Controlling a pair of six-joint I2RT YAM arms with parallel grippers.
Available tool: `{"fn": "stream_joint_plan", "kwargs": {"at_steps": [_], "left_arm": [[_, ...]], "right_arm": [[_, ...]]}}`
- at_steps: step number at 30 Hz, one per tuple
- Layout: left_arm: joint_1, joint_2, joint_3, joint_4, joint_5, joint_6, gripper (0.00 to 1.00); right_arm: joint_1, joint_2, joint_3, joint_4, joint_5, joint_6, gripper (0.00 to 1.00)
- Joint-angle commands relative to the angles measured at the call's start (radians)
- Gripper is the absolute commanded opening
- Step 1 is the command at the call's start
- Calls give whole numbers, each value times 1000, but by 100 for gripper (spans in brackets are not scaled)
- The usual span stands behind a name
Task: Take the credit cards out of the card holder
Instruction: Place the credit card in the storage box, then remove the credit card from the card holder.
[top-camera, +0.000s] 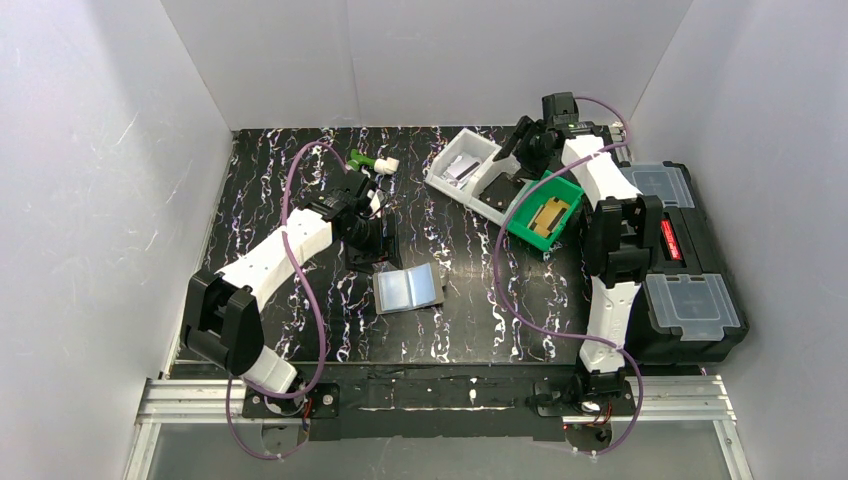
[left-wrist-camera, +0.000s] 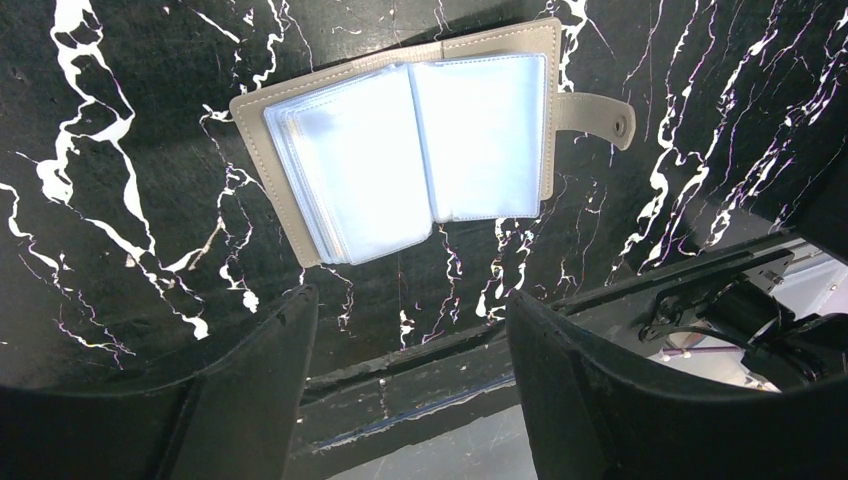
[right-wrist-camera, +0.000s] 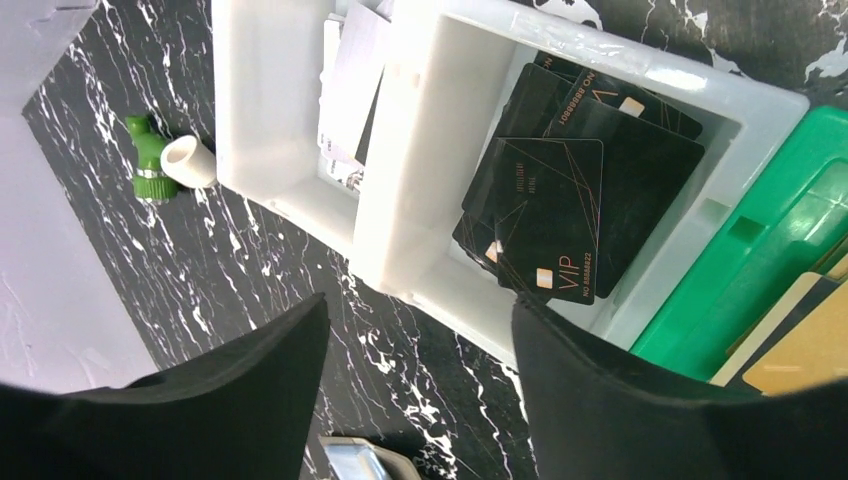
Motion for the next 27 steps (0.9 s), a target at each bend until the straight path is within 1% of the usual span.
{"fn": "stream_joint_plan", "kwargs": {"at_steps": [1,6,11,18,21,27], "left_arm": [[1,-50,-14,-22,-5,-2,68],[1,-50,-17,-24,-31,-12,68],[13,-47,-12,-71,-138,-46,69],[91,-98,-91,-46,-154,-89,70],[113,-110,-115,-45,-153,-93,70],[157,-124,-139,-36,-132,-91,71]], "right_arm": [[-4,-56,45,-38,-14,-23,78],[19,-142,-16,-59,-19,-31,82],[97,-251,-157,-43,-24,-35,81],[288,-397,-389,16,-11,-8,79],[373,-430,-452,32,4,9,78],[535,-424,-476,37,31,38,77]]}}
